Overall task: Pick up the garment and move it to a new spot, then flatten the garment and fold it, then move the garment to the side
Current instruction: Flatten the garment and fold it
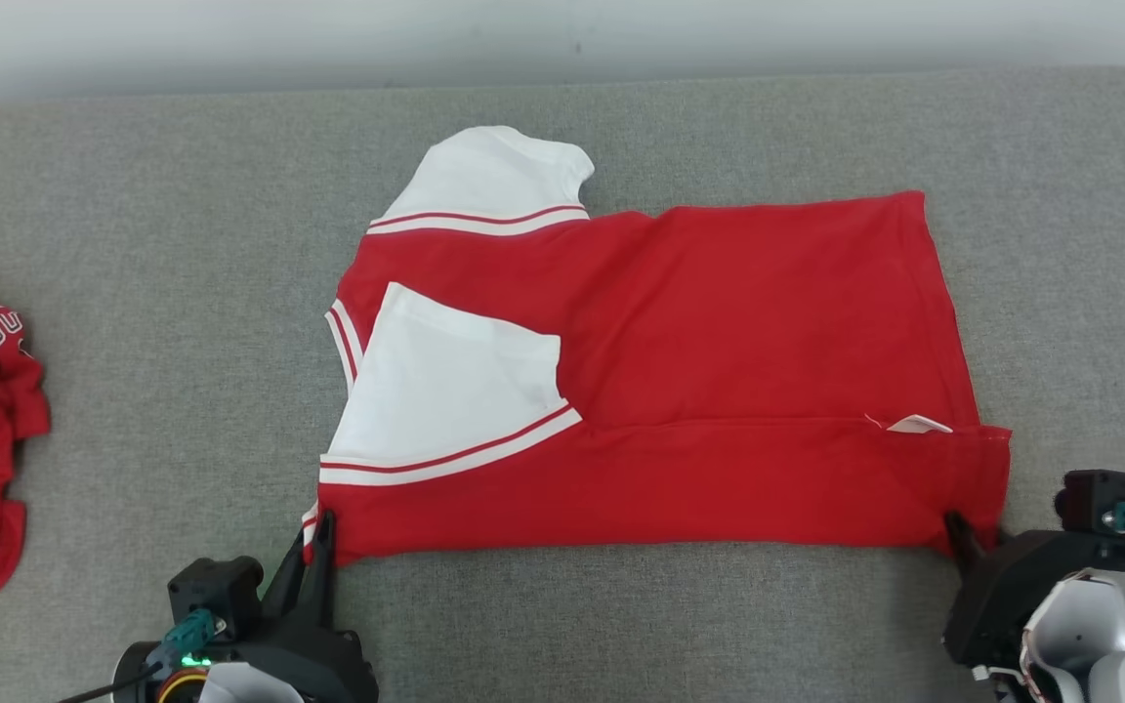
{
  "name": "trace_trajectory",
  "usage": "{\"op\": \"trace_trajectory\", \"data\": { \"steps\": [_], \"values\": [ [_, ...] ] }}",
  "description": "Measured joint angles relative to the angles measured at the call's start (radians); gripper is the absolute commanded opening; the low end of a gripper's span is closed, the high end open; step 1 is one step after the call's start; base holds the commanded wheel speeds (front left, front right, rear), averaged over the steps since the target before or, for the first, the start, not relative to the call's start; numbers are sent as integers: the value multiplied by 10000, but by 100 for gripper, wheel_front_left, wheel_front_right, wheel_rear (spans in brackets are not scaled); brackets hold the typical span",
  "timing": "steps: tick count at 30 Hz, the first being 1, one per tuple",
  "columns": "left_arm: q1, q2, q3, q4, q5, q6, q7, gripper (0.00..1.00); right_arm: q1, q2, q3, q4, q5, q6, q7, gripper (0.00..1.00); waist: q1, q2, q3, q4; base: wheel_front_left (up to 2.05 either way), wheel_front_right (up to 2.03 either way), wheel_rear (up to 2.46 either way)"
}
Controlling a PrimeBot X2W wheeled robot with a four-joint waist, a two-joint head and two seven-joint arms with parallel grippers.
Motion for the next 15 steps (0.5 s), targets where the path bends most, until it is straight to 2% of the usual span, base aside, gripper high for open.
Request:
{"op": "trace_trajectory", "data": {
  "steps": [6, 15],
  "values": [
    [332, 61, -63, -4, -148, -244, -165, 0, 473, 111, -255, -476, 157, 29, 190, 0, 3, 1, -391, -4, 0, 0, 0],
    [2006, 610, -249, -1175, -228, -10, 391, 0, 1998, 142, -491, -2063, 401, 42, 1544, 0, 1, 1, -1379, -135, 0, 0, 0]
  ]
}}
